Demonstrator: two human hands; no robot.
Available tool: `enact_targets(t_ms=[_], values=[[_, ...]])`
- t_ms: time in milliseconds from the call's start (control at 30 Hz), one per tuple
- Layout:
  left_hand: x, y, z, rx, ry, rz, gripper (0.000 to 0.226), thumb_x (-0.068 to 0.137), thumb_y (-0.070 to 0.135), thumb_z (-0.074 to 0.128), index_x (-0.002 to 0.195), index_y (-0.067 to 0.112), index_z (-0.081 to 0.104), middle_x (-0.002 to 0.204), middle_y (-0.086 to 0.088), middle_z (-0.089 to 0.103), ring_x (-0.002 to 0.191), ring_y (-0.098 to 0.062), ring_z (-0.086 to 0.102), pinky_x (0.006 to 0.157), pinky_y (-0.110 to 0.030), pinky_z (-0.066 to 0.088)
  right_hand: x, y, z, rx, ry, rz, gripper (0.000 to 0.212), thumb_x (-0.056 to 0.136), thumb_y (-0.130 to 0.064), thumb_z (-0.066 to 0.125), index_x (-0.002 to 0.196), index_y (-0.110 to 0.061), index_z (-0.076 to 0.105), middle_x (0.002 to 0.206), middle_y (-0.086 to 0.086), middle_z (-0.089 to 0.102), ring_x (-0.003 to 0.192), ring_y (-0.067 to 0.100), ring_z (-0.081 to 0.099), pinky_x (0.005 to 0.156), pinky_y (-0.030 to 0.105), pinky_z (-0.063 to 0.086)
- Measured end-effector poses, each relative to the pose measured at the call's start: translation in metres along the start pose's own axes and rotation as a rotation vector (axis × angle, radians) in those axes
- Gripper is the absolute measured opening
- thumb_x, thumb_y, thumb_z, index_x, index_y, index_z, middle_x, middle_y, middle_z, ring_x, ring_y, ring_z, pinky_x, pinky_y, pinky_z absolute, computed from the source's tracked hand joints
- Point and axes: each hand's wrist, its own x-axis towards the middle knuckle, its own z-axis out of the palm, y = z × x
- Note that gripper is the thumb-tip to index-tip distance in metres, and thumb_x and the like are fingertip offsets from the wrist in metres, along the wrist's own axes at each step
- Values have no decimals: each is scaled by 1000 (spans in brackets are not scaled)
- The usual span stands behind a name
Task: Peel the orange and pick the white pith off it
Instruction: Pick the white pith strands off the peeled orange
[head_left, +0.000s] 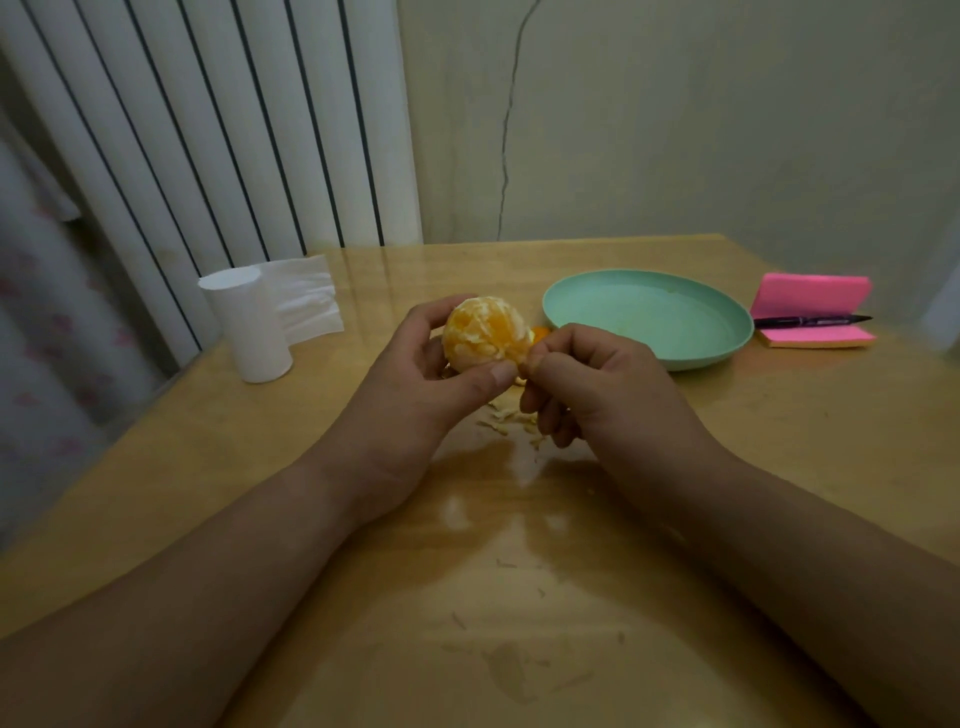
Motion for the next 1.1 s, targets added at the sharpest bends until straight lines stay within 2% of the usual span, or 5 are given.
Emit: enact_targets(t_ms=[233, 600, 867, 1033, 1100], values=[[4, -3, 2, -310, -61, -84, 65, 91, 9, 79, 149, 11, 49, 135, -19, 70, 127, -35, 69, 106, -41, 58, 1, 2, -1, 56, -10, -16, 13, 100, -12, 64, 96, 0, 68, 70, 3, 69, 58, 14, 57, 53, 24, 46], [5, -2, -4, -444, -127, -148, 56, 100, 20, 65, 149, -3, 49, 146, -27, 60, 137, -41, 60, 109, -46, 55, 5, 5, -4, 41, 2, -41, 10, 98, -9, 64, 90, -8, 69, 72, 5, 70, 60, 16, 58, 53, 26, 46], [3, 5, -3, -623, -129, -255, 57, 100, 33, 56, 148, 3, 50, 130, -26, 70, 118, -35, 73, 100, -48, 60, 6, 7, -5, 62, -3, -26, 11, 99, -14, 66, 89, -10, 68, 72, 4, 69, 60, 16, 57, 53, 26, 46], [4, 5, -6, -639, -147, -275, 63, 100, 37, 53, 154, 6, 44, 141, -29, 65, 131, -40, 65, 113, -53, 50, 8, 11, -7, -181, 22, -59, 18, 103, -18, 57, 91, -16, 70, 74, 2, 73, 60, 12, 63, 55, 25, 48], [5, 4, -6, -631, -141, -284, 63, 101, 38, 52, 154, 5, 44, 142, -29, 64, 133, -40, 64, 113, -53, 49, 10, 14, -9, -352, 45, -110, 19, 101, -18, 55, 94, -26, 70, 79, 0, 74, 66, 13, 66, 59, 33, 53]])
